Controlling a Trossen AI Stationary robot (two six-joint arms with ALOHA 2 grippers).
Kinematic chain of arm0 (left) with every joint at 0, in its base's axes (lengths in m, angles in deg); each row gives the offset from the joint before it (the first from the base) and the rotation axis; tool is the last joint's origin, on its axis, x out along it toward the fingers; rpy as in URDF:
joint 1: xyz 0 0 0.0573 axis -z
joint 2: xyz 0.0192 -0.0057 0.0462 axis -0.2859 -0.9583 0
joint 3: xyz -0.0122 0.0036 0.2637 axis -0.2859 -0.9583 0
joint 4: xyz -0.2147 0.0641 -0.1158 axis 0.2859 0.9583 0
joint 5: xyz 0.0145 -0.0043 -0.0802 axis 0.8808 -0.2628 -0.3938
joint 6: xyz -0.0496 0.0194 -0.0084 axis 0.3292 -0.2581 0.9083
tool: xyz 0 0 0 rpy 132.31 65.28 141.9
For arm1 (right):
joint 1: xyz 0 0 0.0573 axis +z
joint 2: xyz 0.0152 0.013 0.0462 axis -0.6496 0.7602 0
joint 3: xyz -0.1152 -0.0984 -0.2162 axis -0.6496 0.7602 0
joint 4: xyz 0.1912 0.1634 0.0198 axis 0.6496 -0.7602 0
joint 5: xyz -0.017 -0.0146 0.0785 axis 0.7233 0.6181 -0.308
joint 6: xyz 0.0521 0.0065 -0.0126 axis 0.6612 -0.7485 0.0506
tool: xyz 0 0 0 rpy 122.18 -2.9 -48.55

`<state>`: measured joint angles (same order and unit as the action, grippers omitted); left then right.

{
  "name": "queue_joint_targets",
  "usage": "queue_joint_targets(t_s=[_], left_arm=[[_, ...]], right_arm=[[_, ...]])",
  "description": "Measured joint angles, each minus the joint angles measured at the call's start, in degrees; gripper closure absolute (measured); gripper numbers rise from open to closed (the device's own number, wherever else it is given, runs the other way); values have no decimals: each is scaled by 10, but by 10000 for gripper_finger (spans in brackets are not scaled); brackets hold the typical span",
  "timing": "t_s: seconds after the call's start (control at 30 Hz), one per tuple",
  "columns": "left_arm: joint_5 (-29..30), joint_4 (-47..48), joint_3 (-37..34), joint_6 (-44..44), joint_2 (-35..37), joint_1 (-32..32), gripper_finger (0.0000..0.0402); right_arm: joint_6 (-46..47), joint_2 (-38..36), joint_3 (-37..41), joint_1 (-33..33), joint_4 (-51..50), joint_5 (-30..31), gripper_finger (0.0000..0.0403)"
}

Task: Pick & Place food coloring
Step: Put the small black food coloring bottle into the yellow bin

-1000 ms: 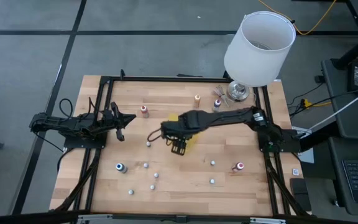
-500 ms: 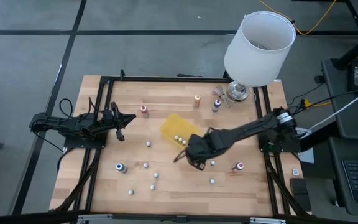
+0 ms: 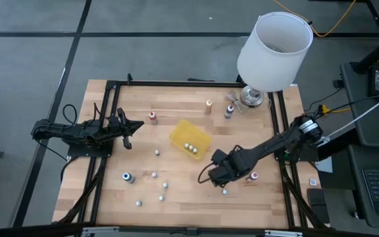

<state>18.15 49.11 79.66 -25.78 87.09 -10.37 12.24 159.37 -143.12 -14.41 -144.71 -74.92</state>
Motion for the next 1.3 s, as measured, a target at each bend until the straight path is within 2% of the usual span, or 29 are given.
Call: queue_joint_targets(t_s=[0.2,0.6,0.87,1.07,1.3], left_arm=[[0,0,0,0,0,0,390],[0,0,0,0,0,0,390],[0,0,0,0,0,0,392],[0,0,0,0,0,0,392],[0,0,0,0,0,0,389]], right_arm=[[49,0,35,24,46,-1,140],[49,2,109,23,124,-24,140],[33,2,117,23,152,-27,140],[32,2,117,22,171,-27,159],[32,2,117,23,171,-31,200]])
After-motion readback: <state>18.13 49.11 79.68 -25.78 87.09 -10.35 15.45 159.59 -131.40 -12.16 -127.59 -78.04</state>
